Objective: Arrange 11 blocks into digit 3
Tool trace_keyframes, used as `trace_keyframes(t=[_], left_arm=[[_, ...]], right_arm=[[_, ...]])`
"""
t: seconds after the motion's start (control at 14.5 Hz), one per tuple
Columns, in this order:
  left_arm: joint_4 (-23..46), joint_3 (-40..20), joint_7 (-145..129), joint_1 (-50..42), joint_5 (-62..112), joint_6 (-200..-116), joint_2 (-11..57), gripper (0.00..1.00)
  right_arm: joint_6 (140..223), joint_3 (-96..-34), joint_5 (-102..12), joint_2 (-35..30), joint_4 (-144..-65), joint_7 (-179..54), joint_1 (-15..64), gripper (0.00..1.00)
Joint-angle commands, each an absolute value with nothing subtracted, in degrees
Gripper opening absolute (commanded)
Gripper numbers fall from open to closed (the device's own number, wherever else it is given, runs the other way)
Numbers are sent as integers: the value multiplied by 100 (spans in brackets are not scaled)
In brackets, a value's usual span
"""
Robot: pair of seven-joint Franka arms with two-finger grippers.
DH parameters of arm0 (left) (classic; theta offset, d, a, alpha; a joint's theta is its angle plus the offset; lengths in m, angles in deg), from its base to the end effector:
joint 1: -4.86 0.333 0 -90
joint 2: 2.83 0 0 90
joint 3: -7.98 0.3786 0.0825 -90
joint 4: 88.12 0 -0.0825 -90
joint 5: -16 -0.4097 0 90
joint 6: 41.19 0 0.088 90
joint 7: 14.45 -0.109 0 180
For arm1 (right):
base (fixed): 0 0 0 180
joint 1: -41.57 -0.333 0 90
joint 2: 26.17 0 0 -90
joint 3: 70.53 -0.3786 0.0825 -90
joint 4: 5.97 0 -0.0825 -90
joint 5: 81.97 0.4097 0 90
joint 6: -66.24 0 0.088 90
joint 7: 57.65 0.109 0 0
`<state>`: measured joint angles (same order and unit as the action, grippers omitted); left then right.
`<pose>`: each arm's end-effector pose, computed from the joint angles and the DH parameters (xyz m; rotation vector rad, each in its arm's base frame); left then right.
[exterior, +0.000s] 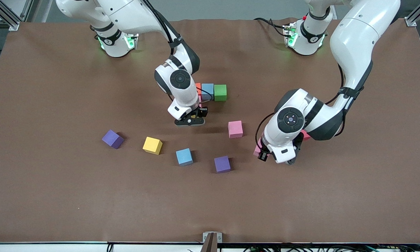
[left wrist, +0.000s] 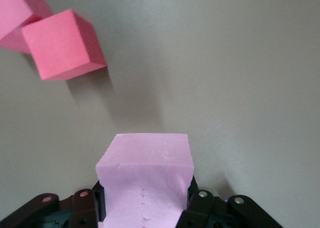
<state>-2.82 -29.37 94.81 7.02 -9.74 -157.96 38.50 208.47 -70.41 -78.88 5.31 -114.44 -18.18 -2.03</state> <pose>0.6909 -0.3277 0.3400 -2.5832 -1.7739 0.0312 0.4986 0.4728 0.2468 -3.0903 -0.0438 -0.0125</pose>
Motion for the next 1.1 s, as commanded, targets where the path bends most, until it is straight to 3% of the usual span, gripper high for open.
trace_keyframes(t=[0.0,0.28,1.03], left_arm=[[-234,-2937,10094,644,-957,-15774,3760,56],[-234,-2946,10192,670,-931,-15774,3751,56],[-234,-2937,10183,670,-984,-15861,3768,56]], right_arm=[[20801,-7044,-7819,319,-11689,-1679,-246,11],[20792,-7044,-7810,328,-11671,-1652,-246,37],[20678,-7044,-7819,327,-11662,-1661,-246,41]])
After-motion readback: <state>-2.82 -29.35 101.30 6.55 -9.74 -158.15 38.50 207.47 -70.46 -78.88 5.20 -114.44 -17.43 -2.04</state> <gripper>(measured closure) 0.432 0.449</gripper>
